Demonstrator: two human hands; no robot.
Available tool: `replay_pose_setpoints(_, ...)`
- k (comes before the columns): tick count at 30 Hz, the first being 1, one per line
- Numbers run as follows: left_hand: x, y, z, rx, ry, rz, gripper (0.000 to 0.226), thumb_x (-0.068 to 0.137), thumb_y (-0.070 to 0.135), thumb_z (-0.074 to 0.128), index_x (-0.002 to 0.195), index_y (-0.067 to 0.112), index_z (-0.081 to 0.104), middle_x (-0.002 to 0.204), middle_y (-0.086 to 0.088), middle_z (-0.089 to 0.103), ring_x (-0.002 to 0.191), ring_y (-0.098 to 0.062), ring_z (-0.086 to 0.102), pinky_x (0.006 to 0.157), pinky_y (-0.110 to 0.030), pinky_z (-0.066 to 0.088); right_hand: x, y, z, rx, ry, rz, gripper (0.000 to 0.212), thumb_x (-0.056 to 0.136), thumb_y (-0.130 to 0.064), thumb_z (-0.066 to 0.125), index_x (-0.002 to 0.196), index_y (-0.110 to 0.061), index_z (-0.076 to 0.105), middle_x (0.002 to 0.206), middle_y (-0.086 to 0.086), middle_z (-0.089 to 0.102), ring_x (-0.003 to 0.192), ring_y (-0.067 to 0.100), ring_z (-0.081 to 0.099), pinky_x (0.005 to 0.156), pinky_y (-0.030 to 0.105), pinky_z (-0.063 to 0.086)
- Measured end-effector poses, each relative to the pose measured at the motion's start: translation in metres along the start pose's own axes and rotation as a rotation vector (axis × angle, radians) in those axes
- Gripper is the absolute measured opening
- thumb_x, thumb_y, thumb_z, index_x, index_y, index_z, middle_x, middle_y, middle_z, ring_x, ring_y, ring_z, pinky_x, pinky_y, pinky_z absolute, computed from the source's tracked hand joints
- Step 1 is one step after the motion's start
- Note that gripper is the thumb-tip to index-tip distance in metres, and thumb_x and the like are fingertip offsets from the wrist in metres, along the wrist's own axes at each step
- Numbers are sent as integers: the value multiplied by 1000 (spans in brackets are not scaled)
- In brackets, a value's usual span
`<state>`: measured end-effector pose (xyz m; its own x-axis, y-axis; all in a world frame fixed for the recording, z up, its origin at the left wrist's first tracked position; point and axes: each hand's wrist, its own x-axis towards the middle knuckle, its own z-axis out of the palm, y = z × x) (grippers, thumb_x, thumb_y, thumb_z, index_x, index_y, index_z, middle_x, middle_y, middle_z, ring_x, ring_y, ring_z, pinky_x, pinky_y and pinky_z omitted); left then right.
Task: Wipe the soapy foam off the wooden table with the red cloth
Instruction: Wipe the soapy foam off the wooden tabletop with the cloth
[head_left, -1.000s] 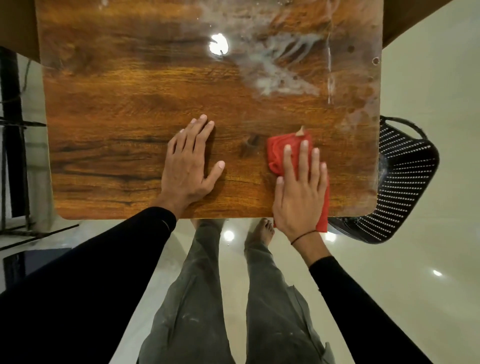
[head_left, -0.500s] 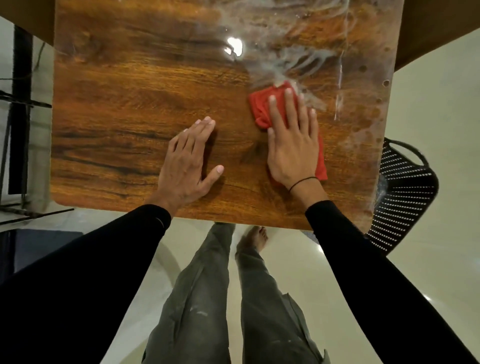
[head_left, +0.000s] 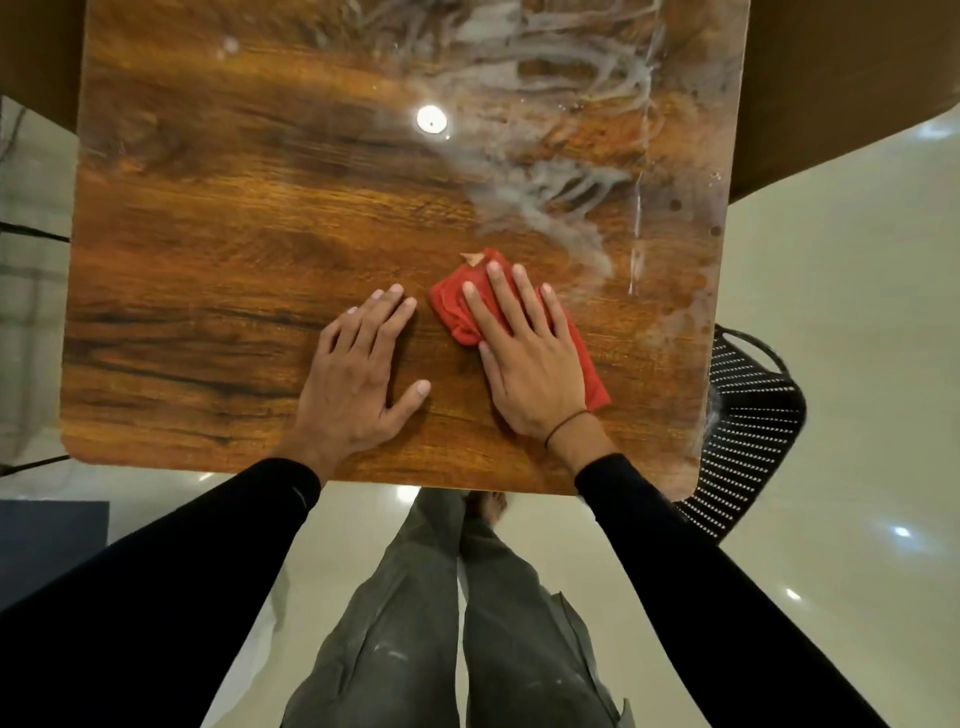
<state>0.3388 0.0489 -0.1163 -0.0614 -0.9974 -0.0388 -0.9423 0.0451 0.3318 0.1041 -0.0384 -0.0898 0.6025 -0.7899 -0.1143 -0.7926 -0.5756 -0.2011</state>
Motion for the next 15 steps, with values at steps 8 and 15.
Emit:
replay_pose_setpoints(8,-2,-1,1,4,-3,-6,89,102,67,47,173,17,29,182,-9,24,167,-31,25,135,-44,11,8,69,-13,50,182,597,63,120,-37,30,180,-21,18,188,10,9,175,34,7,141,56,8)
replay_pose_setpoints(15,-2,21,-5,42,-1,-61,84,103,63,49,170,14,35,179,-16,29,165,-35,29,134,-54,21,-64,1,7,98,150,591,67,118,-38,29,181,-19,13,189,11,4,175,36,4,140,58,9)
